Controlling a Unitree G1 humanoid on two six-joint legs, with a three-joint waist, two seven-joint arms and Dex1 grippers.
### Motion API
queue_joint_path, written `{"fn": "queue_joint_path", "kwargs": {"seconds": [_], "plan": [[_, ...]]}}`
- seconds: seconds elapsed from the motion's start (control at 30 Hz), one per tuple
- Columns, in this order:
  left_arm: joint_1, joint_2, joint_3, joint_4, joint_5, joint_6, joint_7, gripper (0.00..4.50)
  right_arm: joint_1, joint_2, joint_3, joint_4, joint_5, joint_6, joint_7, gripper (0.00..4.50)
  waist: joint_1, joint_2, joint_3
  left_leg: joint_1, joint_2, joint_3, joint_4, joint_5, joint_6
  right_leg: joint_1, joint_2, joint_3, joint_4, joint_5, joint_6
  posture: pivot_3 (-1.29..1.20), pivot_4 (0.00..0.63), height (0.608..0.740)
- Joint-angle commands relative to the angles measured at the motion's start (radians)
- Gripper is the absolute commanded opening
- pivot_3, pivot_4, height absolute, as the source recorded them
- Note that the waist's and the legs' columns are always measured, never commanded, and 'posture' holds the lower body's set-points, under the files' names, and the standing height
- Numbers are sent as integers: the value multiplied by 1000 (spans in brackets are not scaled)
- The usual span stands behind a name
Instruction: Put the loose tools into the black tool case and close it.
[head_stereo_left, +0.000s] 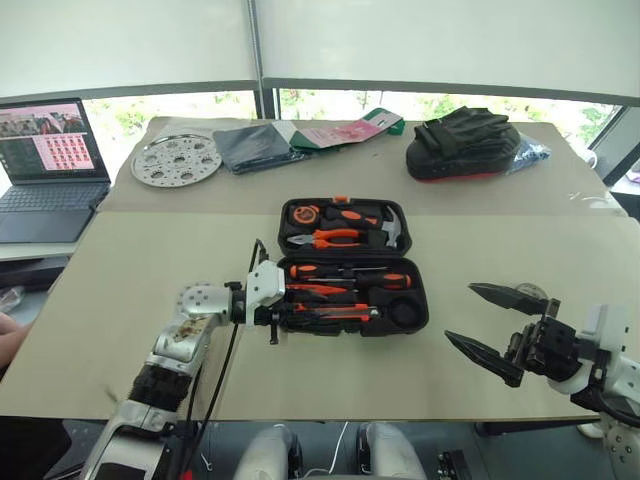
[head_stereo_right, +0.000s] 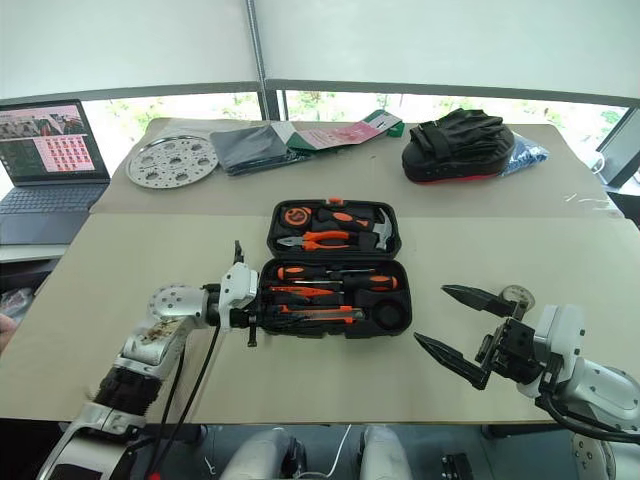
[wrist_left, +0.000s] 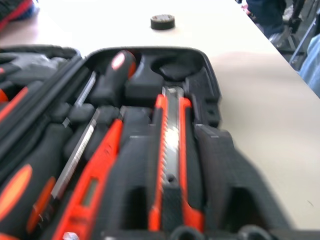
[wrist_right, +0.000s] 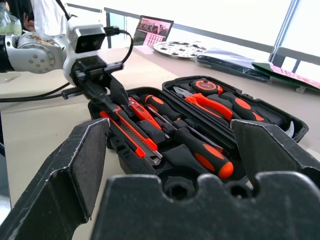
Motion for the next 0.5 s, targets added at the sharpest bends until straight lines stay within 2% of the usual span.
{"fn": "queue_joint_path", "kwargs": {"seconds": [0.03, 0.37, 0.5], "plan": [[-46, -10, -37, 37, 55, -21, 25, 16, -1, 6, -7, -26, 17, 0, 1, 4500, -1, 0, 0, 0, 0, 0, 0, 0, 0, 0, 0, 0, 0, 0, 0, 0, 150, 740], [-85, -1, -154, 107, 208, 34, 67, 16, -12, 8, 8, -36, 14, 2, -12, 4500, -2, 0, 0, 0, 0, 0, 0, -2, 4, 0, 2, 0, 0, 0, 0, 0, 150, 740], [-89, -6, -171, 90, 216, 174, 101, 16, -12, 8, 11, -41, 13, 5, -18, 4500, 3, 0, 0, 1, 0, 0, 0, -3, 5, 2, 1, 0, 0, 0, 1, 0, 150, 740]]}}
